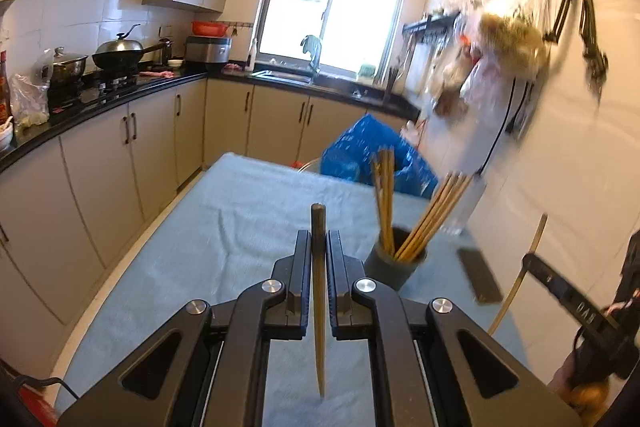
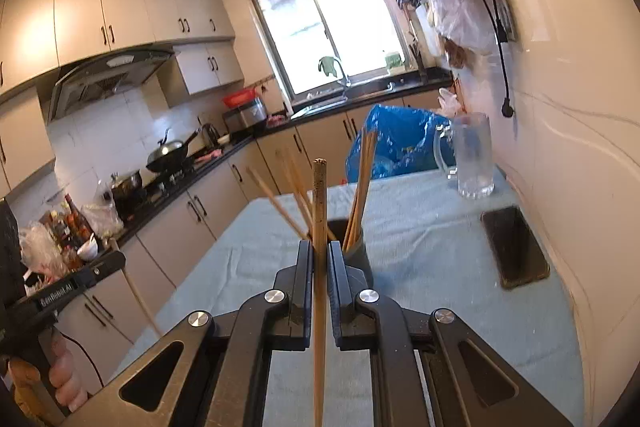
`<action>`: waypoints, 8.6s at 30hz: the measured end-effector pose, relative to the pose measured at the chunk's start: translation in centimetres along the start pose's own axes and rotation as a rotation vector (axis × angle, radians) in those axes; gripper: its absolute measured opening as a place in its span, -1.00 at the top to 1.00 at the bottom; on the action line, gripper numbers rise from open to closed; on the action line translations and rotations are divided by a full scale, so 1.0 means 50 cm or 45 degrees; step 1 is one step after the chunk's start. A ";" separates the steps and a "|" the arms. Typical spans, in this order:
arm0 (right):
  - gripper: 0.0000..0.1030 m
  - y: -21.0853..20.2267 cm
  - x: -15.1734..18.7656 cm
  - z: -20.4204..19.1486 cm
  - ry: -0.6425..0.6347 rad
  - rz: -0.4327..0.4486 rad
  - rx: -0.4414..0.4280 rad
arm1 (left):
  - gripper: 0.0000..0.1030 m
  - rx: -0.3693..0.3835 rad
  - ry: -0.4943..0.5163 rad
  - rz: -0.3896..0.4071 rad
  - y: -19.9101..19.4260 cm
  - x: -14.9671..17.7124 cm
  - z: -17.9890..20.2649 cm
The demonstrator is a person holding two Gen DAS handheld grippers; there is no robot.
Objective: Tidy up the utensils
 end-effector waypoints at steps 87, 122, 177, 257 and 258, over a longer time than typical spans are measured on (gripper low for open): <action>-0.26 0.023 0.152 -0.041 0.018 -0.166 0.310 | -0.99 -0.381 0.151 0.127 -0.067 0.155 -0.054; -0.38 0.024 0.165 -0.049 -0.132 -0.124 0.440 | -0.99 -0.360 0.076 -0.096 0.006 0.196 -0.072; -0.51 0.021 0.160 -0.051 -0.162 -0.116 0.442 | -0.99 -0.346 0.091 -0.104 -0.001 0.203 -0.085; -0.63 0.019 0.163 -0.055 -0.190 -0.085 0.448 | -0.99 -0.345 0.099 -0.128 0.005 0.218 -0.091; -0.63 0.019 0.164 -0.055 -0.191 -0.085 0.446 | -0.99 -0.342 0.098 -0.133 0.006 0.218 -0.091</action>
Point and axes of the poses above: each gripper's, at about its wrist camera, not at the fingertips, and y roughly the way its jaws point, z to its right, x to its underside, the point moved 7 cm from there along y, roughly the way its jaws point, and after that the axes turned 8 degrees about -y, right-handed, at the moved point
